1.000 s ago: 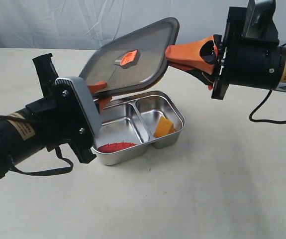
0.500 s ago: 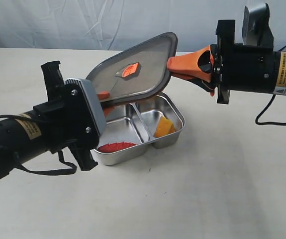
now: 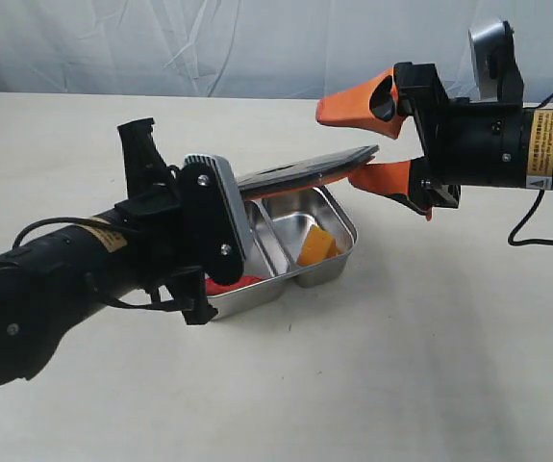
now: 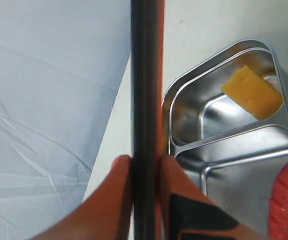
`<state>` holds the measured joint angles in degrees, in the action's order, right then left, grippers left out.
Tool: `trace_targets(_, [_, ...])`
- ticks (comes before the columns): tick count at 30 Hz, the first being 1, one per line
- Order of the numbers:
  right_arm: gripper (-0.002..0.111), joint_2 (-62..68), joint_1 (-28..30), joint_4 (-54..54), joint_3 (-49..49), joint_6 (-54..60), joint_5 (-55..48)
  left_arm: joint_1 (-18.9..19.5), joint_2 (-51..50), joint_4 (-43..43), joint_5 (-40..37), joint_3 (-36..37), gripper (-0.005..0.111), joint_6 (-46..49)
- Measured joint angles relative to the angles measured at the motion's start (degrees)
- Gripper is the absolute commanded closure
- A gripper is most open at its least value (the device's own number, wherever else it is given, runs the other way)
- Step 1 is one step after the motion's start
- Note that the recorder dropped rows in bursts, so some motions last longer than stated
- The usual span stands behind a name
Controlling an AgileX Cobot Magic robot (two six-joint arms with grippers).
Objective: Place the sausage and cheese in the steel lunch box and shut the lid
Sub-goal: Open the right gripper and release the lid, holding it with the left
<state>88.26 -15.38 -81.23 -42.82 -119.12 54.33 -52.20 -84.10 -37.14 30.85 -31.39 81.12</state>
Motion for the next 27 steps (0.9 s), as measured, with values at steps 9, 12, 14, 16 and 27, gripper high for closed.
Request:
trace_targets(9, [0.007, 0.00, 0.00, -1.61, 0.00, 0.00, -0.65, -3.34, -1.86, -9.38, 3.18, -1.22, 0.107, 9.13])
trace_targets(12, [0.007, 0.00, 0.00, -2.19, 0.00, 0.00, -0.80, -4.62, -1.86, -16.92, 6.27, -1.31, 0.107, 15.44])
trace_targets(14, [0.007, 0.00, 0.00, -2.55, 0.00, 0.00, -1.66, -5.39, -1.91, -22.77, 8.79, -1.71, 0.107, 19.74])
trace_targets(16, [0.007, 0.00, 0.00, -3.07, 0.00, 0.00, -3.21, -5.63, -1.91, -26.84, 10.08, -2.23, 0.107, 22.49])
trace_targets(27, [0.007, 0.00, 0.00, -6.91, 0.00, 0.00, -8.03, -8.79, -5.36, -43.78, 13.30, -8.39, 0.107, 35.55])
